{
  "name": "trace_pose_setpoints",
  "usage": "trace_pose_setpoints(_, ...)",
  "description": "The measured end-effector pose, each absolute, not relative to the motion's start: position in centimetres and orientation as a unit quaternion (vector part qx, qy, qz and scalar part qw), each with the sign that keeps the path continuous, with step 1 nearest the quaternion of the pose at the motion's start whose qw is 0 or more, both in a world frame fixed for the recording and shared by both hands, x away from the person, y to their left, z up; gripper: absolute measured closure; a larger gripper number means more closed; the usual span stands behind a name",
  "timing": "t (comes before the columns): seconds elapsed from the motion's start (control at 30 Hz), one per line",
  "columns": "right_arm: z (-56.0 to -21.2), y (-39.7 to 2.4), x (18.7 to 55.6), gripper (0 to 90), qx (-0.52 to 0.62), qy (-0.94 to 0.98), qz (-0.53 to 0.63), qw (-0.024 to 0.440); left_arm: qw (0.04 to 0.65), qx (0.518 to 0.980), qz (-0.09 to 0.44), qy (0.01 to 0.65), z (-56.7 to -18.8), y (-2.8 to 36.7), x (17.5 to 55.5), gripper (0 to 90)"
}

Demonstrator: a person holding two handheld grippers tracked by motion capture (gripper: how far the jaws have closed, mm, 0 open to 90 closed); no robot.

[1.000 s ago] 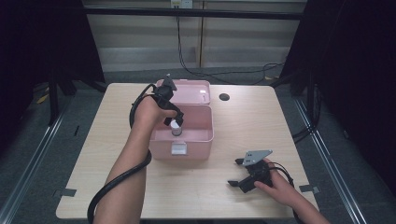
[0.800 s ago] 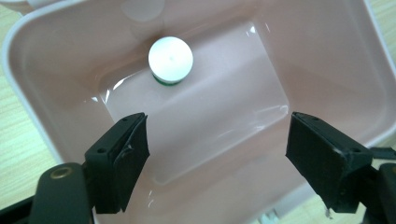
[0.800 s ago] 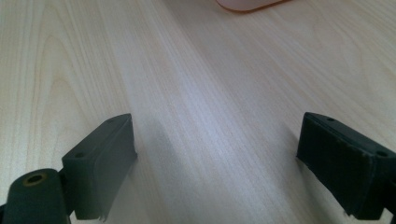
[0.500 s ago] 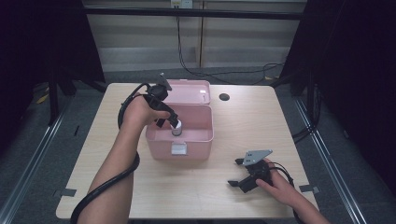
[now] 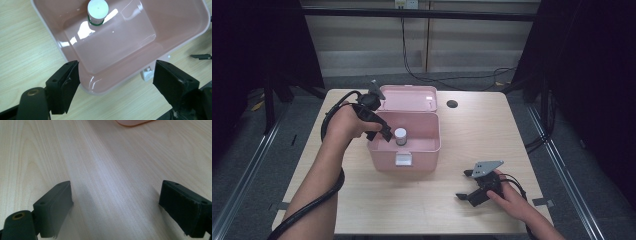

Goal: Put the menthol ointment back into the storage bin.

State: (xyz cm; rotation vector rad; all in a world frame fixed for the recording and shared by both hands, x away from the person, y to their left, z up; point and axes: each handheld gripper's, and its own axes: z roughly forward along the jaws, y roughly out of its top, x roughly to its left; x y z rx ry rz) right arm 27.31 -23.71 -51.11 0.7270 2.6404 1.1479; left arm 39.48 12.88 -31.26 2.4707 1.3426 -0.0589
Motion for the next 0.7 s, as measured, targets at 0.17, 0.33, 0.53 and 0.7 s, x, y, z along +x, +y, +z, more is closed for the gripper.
trace_pose_setpoints(0.17,-51.1,-23.7,27.3,10.7,0.244,0.886,0.386,0.085,0.168,0.865,-0.015,0.473,-31.1,14.2,38.7,20.9)
trace_pose_setpoints(0.33,-51.1,-23.7,27.3,10.7,0.244,0.886,0.385,0.086,0.174,0.862,-0.014,0.477,-31.2,15.1,38.1,20.9)
trace_pose_setpoints(0.53,-51.1,-23.7,27.3,10.7,0.244,0.886,0.385,0.086,0.179,0.859,-0.011,0.480,-31.2,16.8,37.2,21.0)
trace_pose_setpoints(0.7,-51.1,-23.7,27.3,10.7,0.243,0.886,0.386,0.086,0.176,0.858,-0.005,0.482,-31.5,17.6,36.7,20.8)
